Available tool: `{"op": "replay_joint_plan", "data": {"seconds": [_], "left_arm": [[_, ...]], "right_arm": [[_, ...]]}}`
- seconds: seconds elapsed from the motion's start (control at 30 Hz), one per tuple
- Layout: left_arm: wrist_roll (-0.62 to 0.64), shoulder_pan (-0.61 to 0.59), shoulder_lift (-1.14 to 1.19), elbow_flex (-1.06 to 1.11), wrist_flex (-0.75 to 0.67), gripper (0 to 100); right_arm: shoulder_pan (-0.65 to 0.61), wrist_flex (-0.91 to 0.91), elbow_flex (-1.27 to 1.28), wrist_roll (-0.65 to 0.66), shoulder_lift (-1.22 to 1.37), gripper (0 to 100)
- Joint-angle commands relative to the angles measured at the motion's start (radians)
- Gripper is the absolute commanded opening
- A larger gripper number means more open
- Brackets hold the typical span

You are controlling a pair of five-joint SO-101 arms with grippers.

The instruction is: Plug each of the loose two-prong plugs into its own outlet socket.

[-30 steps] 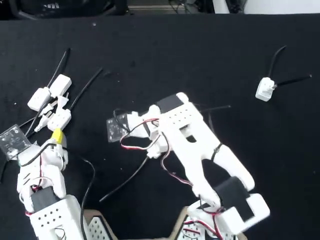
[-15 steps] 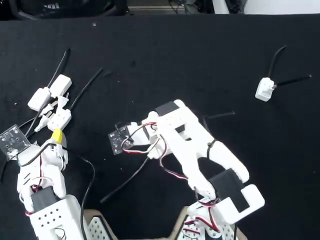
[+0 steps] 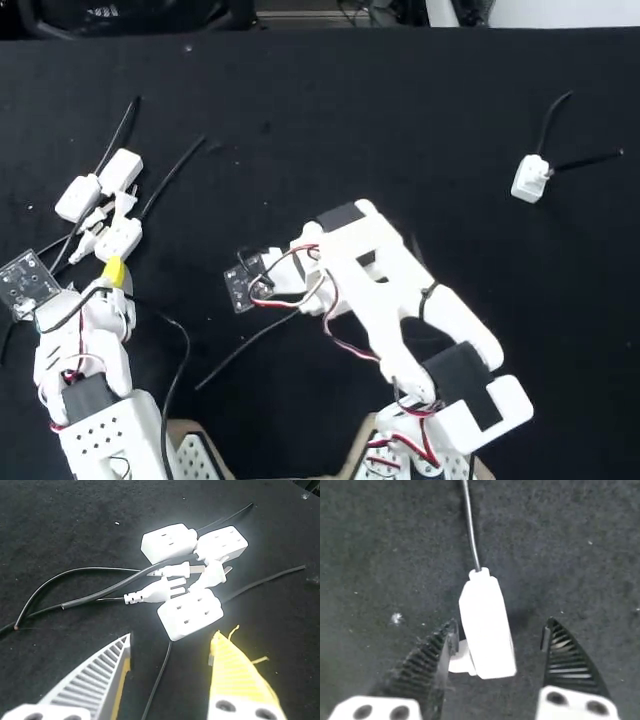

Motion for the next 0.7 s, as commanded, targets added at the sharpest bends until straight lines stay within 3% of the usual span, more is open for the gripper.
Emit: {"op": "replay_joint_plan", "data": {"seconds": [0.0, 0.1, 0.17, 0.27, 0.43, 0.67], "left_arm": [[0.011, -0.01, -0.005, -0.068, -0.017, 25], [0.011, -0.007, -0.005, -0.068, -0.017, 25], [0.009, 0.018, -0.005, -0.068, -0.017, 25], [0.008, 0.039, -0.005, -0.067, -0.017, 25], [0.008, 0.038, -0.005, -0.065, -0.017, 25], [0.008, 0.039, -0.005, -0.064, -0.017, 25]], "right_arm": [[-0.014, -0.002, 0.039, 0.011, -0.047, 24.7], [-0.003, -0.074, 0.081, 0.008, -0.047, 22.8], [0.026, -0.11, 0.085, -0.006, -0.047, 15.2], [0.074, -0.163, 0.047, -0.126, -0.054, 0.4], [0.226, -0.167, -0.087, -0.334, -0.056, 1.1], [0.565, -0.072, -0.437, -0.692, -0.021, 1.0]]}}
